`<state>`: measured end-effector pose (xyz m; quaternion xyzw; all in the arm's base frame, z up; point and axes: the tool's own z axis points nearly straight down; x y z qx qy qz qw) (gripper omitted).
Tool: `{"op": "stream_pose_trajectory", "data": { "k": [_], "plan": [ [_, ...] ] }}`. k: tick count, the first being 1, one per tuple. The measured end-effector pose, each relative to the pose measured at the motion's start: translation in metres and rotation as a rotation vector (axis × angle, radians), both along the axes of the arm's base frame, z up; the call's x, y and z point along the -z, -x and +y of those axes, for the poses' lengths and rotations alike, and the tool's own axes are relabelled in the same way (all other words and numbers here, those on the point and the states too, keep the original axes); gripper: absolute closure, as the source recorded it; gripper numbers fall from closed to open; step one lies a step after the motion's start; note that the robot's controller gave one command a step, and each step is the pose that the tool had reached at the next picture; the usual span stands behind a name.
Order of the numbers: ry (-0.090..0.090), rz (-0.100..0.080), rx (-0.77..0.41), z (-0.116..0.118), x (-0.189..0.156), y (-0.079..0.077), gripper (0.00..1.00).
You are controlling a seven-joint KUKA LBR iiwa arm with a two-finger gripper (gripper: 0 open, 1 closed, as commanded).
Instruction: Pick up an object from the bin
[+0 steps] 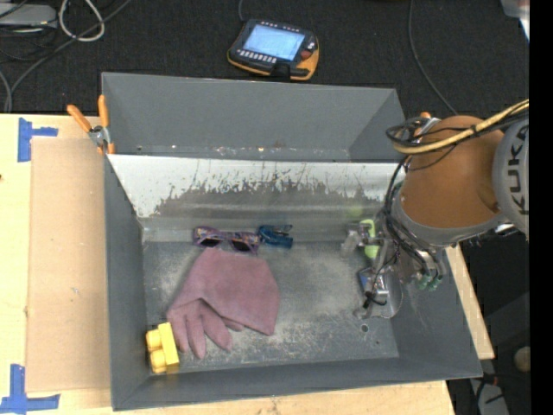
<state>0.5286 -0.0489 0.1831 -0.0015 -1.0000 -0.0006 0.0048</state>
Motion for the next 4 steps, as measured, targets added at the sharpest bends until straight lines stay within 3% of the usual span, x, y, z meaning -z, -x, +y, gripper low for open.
{"op": "stream_pose_trajectory", "data": {
  "k": [1,2,3,4],
  "plan": [
    [0.001,-0.008,-0.003,0.0,-0.004,-0.002,0.0],
    [-0.001,-0.009,-0.293,-0.044,0.087,-0.038,0.0],
    [0.001,-0.015,-0.366,-0.101,0.045,-0.04,0.0],
    [-0.013,-0.006,-0.842,-0.048,0.085,-0.083,0.0]
  ]
}}
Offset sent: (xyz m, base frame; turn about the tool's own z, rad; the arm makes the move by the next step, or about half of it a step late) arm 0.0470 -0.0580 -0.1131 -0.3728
